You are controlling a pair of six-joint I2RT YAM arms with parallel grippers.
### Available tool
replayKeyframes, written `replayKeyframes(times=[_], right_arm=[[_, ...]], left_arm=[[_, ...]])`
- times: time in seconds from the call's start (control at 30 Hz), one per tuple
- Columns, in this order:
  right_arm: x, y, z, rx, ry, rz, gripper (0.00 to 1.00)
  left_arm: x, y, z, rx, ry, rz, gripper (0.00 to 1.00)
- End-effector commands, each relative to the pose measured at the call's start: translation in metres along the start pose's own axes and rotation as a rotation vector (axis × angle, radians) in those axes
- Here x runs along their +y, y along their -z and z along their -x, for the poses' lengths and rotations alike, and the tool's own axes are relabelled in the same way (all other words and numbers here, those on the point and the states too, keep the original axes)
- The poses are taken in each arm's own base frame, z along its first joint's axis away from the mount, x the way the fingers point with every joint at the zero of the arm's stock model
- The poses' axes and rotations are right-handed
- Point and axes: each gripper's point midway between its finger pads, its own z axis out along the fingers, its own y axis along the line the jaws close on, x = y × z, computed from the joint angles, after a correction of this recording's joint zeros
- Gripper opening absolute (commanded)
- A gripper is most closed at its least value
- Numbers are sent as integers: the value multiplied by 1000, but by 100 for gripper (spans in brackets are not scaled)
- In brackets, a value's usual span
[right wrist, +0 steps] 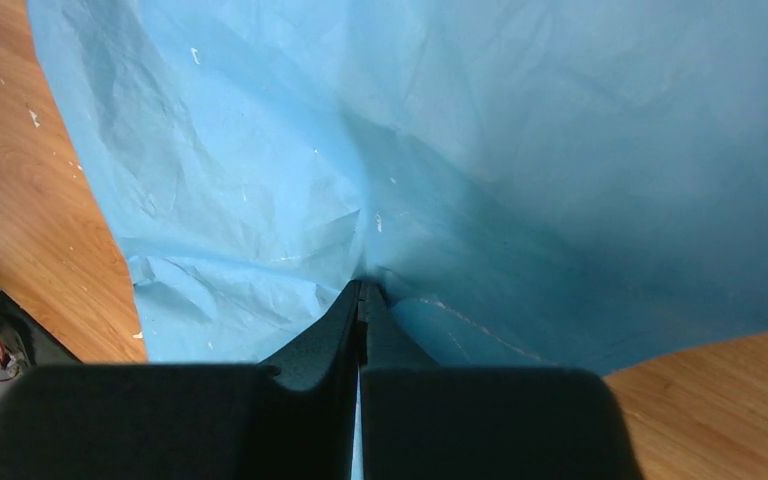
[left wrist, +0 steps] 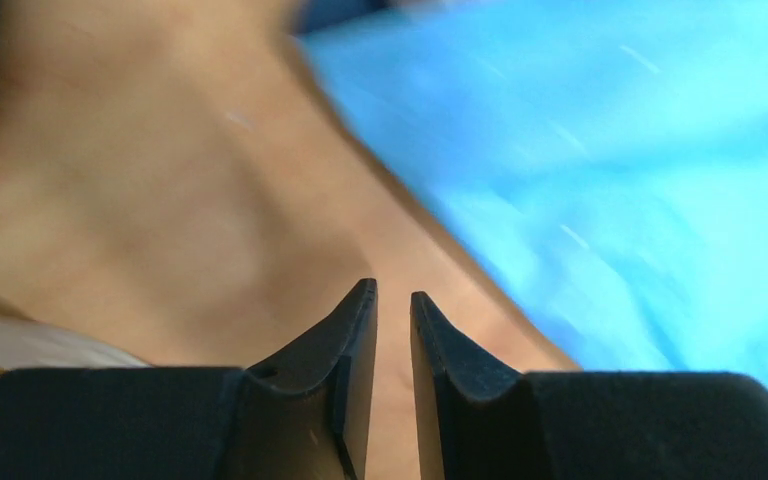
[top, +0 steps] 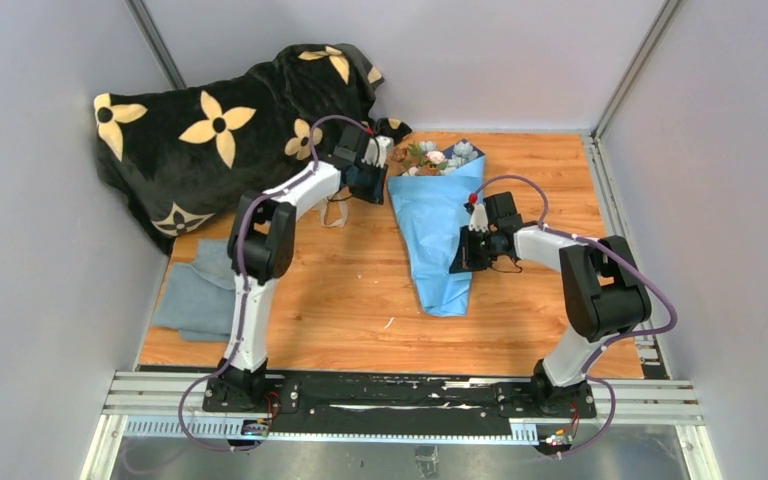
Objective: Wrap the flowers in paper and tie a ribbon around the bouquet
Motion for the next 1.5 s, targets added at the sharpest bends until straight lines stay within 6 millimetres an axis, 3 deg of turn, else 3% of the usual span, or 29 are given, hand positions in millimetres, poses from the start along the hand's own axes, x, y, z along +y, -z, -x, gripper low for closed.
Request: replayKeyframes(times=[0.0, 0.07, 0.13, 0.2, 0.27, 0.4, 0.57, 0.73, 0.83, 0.9, 0.97, 1.07, 1.2, 1.3, 1.47], right_arm=[[-8, -6, -15, 65, 8, -53, 0], [-7, -8, -16, 69, 3, -51, 0], [-7, -10, -18, 73, 3, -49, 0], [-6, -11, -19, 77, 0, -45, 0], [-5, -11, -19, 76, 0, -45, 0], [-7, -10, -21, 74, -1, -58, 0], [-8, -9, -25, 76, -3, -63, 0], [-9, -9, -27, 80, -3, -65, 0], [-8, -9, -27, 81, -1, -60, 0], [-7, -8, -26, 79, -1, -58, 0], [-7, -8, -25, 78, -1, -57, 0], [-7, -7, -26, 77, -2, -59, 0], [-7, -7, -27, 78, -4, -59, 0], [-6, -7, -27, 78, -2, -56, 0], [-4, -3, -25, 66, 2, -58, 0]], left_arm=[[-120, 74, 3, -115, -212, -203, 26], [-159, 85, -39, -72, -295, -275, 26], [-188, 82, -72, -19, -349, -335, 26], [-201, 71, -96, 42, -350, -361, 25], [-201, 55, -111, 105, -303, -359, 23], [-175, 30, -120, 166, -267, -270, 18], [-129, 17, -114, 172, -143, -186, 15], [-72, 20, -100, 146, -60, -71, 15], [-50, 28, -86, 104, -78, 10, 15], [-60, 37, -80, 85, -119, -10, 15], [-83, 50, -75, 62, -189, -47, 17], [-149, 71, -87, 49, -422, -152, 18], [-220, 86, -127, 76, -625, -303, 18], [-233, 68, -156, 153, -644, -335, 18], [-217, 50, -188, 269, -652, -295, 19]])
